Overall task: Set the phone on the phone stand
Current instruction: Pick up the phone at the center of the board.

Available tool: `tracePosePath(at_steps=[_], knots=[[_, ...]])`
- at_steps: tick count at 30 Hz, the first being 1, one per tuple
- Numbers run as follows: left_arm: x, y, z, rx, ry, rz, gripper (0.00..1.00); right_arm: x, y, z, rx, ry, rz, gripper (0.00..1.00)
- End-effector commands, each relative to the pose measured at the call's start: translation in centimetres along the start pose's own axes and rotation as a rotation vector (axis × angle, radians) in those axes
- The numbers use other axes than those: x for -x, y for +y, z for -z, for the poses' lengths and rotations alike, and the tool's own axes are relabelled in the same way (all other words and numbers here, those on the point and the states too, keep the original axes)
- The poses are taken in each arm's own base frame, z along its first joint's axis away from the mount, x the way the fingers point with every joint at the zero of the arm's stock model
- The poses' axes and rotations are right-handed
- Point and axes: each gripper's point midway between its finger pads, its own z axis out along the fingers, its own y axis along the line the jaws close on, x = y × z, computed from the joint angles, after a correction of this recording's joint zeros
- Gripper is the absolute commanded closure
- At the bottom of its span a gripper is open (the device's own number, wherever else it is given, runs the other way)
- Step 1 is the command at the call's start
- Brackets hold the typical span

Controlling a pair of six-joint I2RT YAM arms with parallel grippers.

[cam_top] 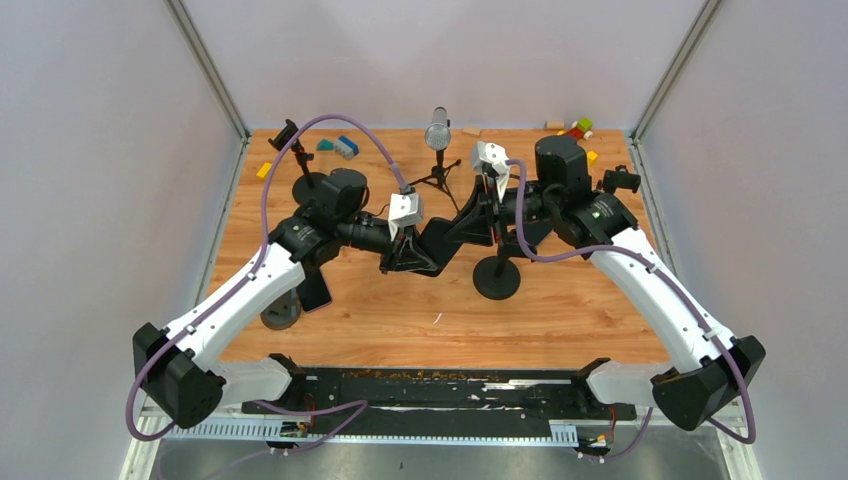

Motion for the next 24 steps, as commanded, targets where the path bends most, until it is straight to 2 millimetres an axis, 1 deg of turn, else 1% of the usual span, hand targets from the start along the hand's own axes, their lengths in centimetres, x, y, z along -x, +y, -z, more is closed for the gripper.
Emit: tracePosePath(at_steps=[1, 4, 6, 7, 8, 10, 11, 12, 13, 14, 16, 17, 18, 19, 20, 24], knots=[[0.9, -0.6, -0.3, -0.034, -0.032, -0.01, 0.77, 2.6, 0.3, 0.3, 0.014, -0.053, 0.102, 1.0], [0.9, -0.7, -0.2, -0.031, -0.034, -0.011, 0.83, 2.7, 0.3, 0.4, 0.01, -0.053, 0.108, 1.0], [0.8, -0.7, -0.2, -0.024, -0.037, -0.009, 0.9, 2.7, 0.2, 0.4, 0.01, -0.053, 0.108, 1.0], [0.9, -0.6, -0.2, -0.017, -0.043, -0.015, 0.97, 2.7, 0.2, 0.4, 0.008, -0.053, 0.109, 1.0], [1.0, -0.6, -0.1, -0.011, -0.048, -0.01, 0.99, 2.8, 0.1, 0.4, 0.005, -0.053, 0.11, 1.0], [1.1, -0.5, -0.1, 0.002, -0.064, -0.006, 1.0, 2.8, 0.0, 0.4, -0.003, -0.052, 0.108, 1.0], [1.1, -0.4, -0.1, 0.012, -0.071, -0.004, 1.0, 2.8, -0.1, 0.4, -0.009, -0.051, 0.108, 0.97], [1.3, -0.4, 0.1, 0.019, -0.081, -0.008, 1.0, 2.8, -0.3, 0.4, -0.021, -0.05, 0.106, 0.92], [1.5, -0.3, 0.1, 0.03, -0.094, -0.002, 1.0, 2.8, -0.5, 0.4, -0.033, -0.048, 0.103, 0.84], [1.8, -0.1, 0.3, 0.041, -0.106, -0.004, 1.0, 2.7, -0.8, 0.4, -0.047, -0.045, 0.1, 0.73], [2.4, 0.2, 0.7, 0.062, -0.136, -0.004, 1.0, 2.6, -1.2, 0.5, -0.072, -0.04, 0.093, 0.54], [2.7, 0.5, 0.9, 0.075, -0.152, 0.0, 1.0, 2.5, -1.3, 0.5, -0.079, -0.039, 0.089, 0.36], [3.1, 0.6, 1.1, 0.082, -0.164, -0.003, 1.0, 2.4, -1.4, 0.5, -0.087, -0.038, 0.084, 0.24], [3.3, 0.9, 1.4, 0.095, -0.18, -0.01, 1.0, 2.5, -1.4, 0.6, -0.092, -0.039, 0.082, 0.18], [3.9, 0.9, 1.7, 0.103, -0.2, -0.024, 1.0, 2.5, -1.5, 0.6, -0.096, -0.039, 0.078, 0.15], [5.2, 1.1, 2.5, 0.127, -0.241, -0.044, 1.0, 2.8, -1.6, 0.8, -0.116, -0.057, 0.057, 0.14]])
